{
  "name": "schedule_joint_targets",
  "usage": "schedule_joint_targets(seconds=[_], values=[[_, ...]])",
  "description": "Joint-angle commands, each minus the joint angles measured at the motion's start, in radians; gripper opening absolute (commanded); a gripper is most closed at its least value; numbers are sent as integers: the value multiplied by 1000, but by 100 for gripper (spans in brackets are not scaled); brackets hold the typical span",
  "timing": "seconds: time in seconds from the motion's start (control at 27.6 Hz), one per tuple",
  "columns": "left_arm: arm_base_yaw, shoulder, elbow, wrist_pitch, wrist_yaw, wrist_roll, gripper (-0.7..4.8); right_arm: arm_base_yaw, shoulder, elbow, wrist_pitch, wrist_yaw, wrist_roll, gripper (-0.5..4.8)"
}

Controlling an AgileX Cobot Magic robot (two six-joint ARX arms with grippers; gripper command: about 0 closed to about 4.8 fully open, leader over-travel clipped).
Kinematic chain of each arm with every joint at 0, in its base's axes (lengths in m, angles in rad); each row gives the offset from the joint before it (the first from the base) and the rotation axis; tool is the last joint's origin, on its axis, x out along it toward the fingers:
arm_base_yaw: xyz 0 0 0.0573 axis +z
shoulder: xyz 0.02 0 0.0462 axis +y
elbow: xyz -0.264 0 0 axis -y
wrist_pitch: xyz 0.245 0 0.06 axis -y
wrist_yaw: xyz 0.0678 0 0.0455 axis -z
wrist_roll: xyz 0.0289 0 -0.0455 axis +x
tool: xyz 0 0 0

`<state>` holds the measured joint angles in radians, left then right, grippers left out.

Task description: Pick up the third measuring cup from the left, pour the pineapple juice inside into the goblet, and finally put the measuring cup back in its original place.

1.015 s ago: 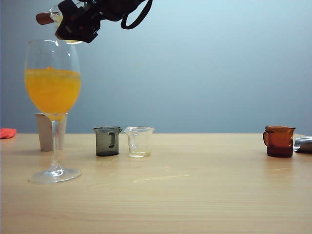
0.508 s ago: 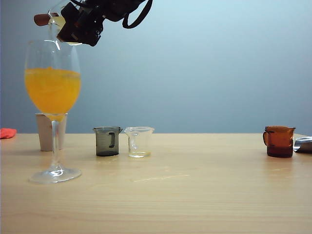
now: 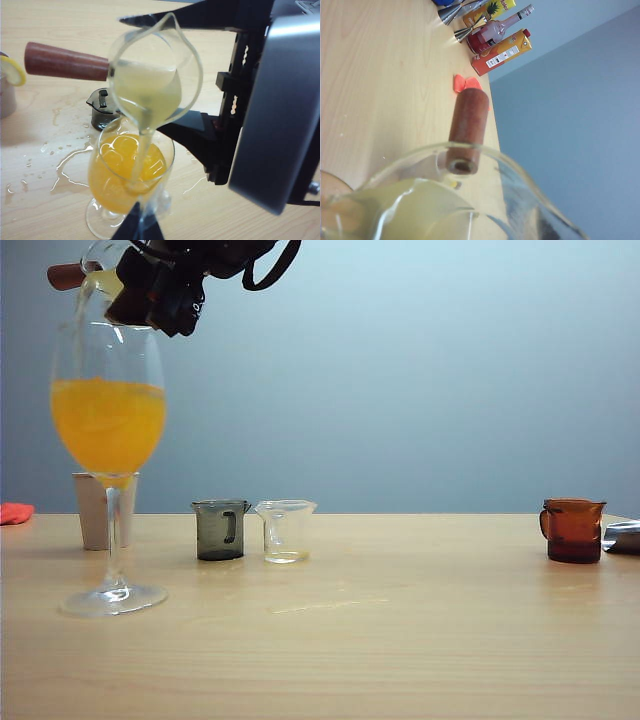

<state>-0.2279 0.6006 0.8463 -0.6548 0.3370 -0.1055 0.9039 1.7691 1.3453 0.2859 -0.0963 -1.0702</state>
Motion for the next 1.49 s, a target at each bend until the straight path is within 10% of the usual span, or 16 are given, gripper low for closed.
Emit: schedule_joint_targets(seconds=[0.04, 1.49], values=[[1, -2, 1, 5, 1, 1, -5, 1, -10, 4, 24, 16, -31, -6], [1, -2, 1, -18, 4, 1, -5, 24, -10, 3, 40, 105, -482, -6]])
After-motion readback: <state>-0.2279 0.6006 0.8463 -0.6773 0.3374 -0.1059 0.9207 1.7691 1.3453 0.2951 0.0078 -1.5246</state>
